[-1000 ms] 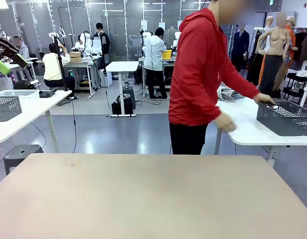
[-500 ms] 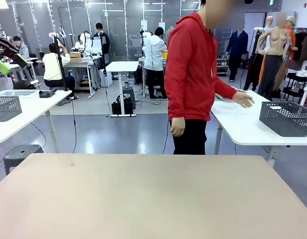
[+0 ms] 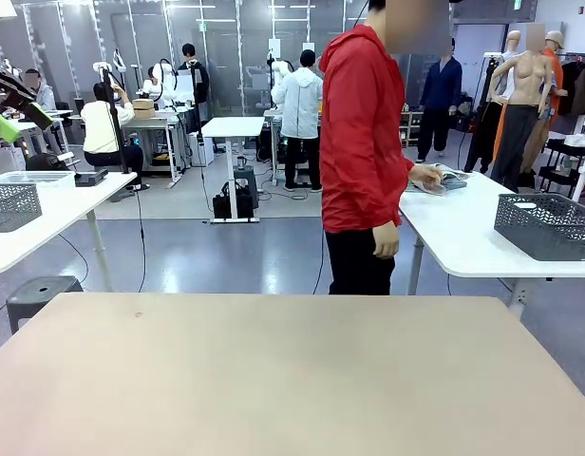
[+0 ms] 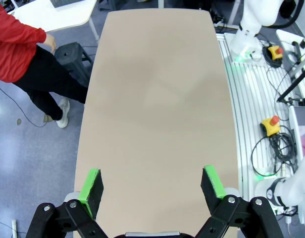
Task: Fold the towels and place them in the basket.
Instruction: When a person lays out a Towel with hook on the table, fold it in half twice.
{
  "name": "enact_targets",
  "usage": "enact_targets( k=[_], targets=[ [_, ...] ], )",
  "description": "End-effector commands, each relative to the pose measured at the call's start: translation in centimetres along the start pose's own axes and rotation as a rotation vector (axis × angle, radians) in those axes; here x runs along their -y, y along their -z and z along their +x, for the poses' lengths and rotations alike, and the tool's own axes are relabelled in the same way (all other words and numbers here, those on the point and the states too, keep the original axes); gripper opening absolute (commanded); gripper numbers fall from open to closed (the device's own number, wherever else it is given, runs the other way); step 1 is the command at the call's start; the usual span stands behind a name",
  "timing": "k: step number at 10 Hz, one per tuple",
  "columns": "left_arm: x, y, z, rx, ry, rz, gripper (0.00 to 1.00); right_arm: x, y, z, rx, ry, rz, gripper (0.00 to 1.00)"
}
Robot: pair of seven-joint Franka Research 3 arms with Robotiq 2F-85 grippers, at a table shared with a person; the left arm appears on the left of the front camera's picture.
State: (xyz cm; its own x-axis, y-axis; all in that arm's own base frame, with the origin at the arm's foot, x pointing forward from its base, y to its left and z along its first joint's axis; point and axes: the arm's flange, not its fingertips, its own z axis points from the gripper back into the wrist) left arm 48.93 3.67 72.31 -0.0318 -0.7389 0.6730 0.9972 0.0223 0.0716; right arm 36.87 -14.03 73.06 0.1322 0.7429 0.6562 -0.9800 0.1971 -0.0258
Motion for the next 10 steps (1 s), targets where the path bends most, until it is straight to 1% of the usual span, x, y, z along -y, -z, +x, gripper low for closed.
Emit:
enact_targets(
  k=[1, 10],
  targets=[
    [0.15, -0.10, 0.12, 0.001, 0.002, 0.006, 1.00, -0.12, 0.08, 0.13, 0.005, -0.005, -0.001, 1.00],
    [0.15, -0.10, 0.12, 0.001, 0.002, 0.006, 1.00, -0.12, 0.08, 0.13, 0.005, -0.005, -0.001, 1.00]
  ],
)
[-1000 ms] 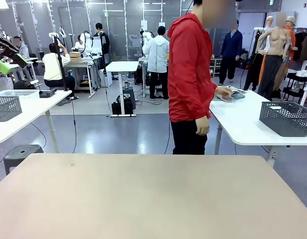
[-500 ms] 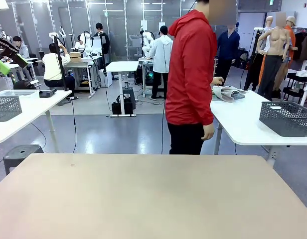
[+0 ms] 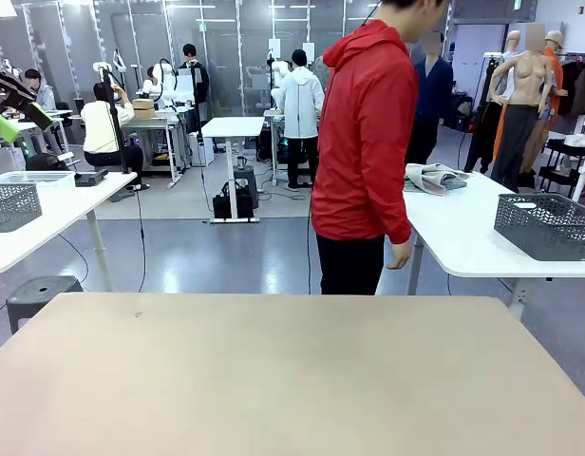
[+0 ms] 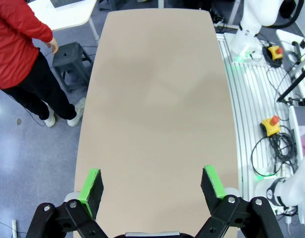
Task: Fold the towels and place them in the basket.
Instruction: When a person lays out a Towel with hook on the table, fold it in half twice.
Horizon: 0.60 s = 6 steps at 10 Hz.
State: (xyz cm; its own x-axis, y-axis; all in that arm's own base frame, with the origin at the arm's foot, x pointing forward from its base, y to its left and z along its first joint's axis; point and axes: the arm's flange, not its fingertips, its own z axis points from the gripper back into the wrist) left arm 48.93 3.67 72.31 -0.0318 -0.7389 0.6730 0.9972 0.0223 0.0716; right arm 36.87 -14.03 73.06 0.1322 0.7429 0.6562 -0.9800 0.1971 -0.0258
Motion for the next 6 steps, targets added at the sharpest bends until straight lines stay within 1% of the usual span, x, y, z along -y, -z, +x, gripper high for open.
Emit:
enact_targets(
  k=[1, 6],
  targets=[
    [0.15, -0.10, 0.12, 0.001, 0.002, 0.006, 1.00, -0.12, 0.08, 0.13, 0.005, -0.005, -0.001, 1.00],
    [0.15, -0.10, 0.12, 0.001, 0.002, 0.006, 1.00, -0.12, 0.08, 0.13, 0.005, -0.005, -0.001, 1.00]
  ],
)
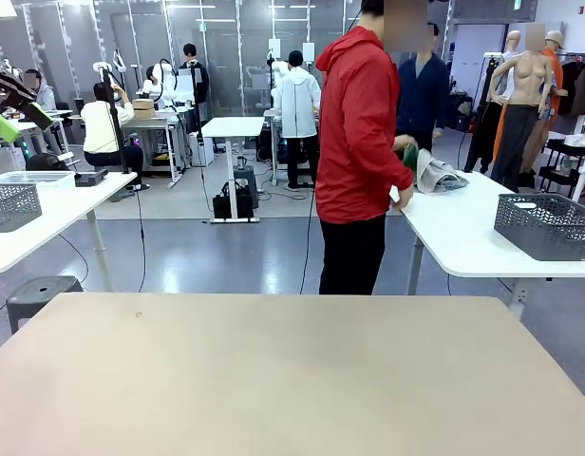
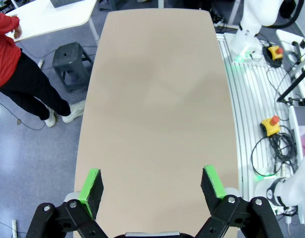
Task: Fold the towels and place them in the basket.
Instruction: When a person lays out a Towel with hook on the table, fold it in half twice.
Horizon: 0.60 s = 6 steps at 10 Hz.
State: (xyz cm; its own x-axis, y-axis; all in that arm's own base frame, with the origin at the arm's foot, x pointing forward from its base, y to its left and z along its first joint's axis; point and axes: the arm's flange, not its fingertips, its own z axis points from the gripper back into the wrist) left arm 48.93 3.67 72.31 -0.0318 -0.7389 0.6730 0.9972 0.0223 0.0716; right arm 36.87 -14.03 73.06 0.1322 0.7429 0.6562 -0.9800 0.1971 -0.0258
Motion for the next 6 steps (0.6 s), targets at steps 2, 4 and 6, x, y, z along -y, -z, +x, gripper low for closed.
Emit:
enact_targets(
  k=[2, 4, 6],
  targets=[
    [0.15, -0.10, 0.12, 0.001, 0.002, 0.006, 1.00, -0.12, 0.08, 0.13, 0.005, -0.005, -0.001, 1.00],
    [0.15, -0.10, 0.12, 0.001, 0.002, 0.006, 1.00, -0.12, 0.08, 0.13, 0.005, -0.005, -0.001, 1.00],
    [0.15, -0.10, 0.12, 0.001, 0.002, 0.006, 1.00, -0.12, 0.08, 0.13, 0.005, -0.005, -0.001, 1.00]
  ],
)
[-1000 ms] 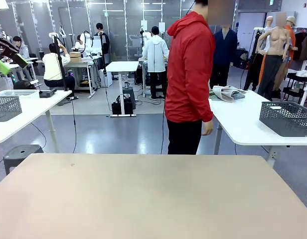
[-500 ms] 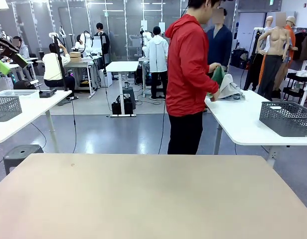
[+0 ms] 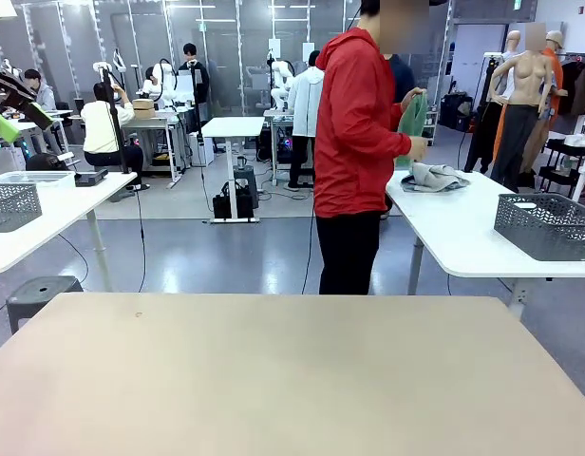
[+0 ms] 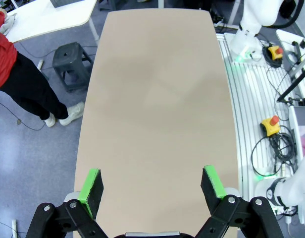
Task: Fold the towels and place them in the basket.
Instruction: When a person lays out a Towel with hook on the table, fold it in half twice.
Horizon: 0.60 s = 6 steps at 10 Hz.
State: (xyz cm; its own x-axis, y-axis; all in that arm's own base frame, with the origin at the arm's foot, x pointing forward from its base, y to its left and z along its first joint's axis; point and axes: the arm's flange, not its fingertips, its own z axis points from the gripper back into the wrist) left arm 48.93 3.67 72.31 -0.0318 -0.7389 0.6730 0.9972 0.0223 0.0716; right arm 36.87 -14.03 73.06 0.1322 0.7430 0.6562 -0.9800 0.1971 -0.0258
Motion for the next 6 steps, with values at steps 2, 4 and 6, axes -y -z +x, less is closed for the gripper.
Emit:
enact_targets(
  k=[2, 4, 6],
  targets=[
    [0.15, -0.10, 0.12, 0.001, 0.002, 0.006, 1.00, -0.12, 0.08, 0.13, 0.005, -0.005, -0.001, 1.00],
    [0.15, -0.10, 0.12, 0.001, 0.002, 0.006, 1.00, -0.12, 0.08, 0.13, 0.005, -0.005, -0.001, 1.00],
    [0.15, -0.10, 0.12, 0.001, 0.002, 0.006, 1.00, -0.12, 0.08, 0.13, 0.005, -0.005, -0.001, 1.00]
  ],
)
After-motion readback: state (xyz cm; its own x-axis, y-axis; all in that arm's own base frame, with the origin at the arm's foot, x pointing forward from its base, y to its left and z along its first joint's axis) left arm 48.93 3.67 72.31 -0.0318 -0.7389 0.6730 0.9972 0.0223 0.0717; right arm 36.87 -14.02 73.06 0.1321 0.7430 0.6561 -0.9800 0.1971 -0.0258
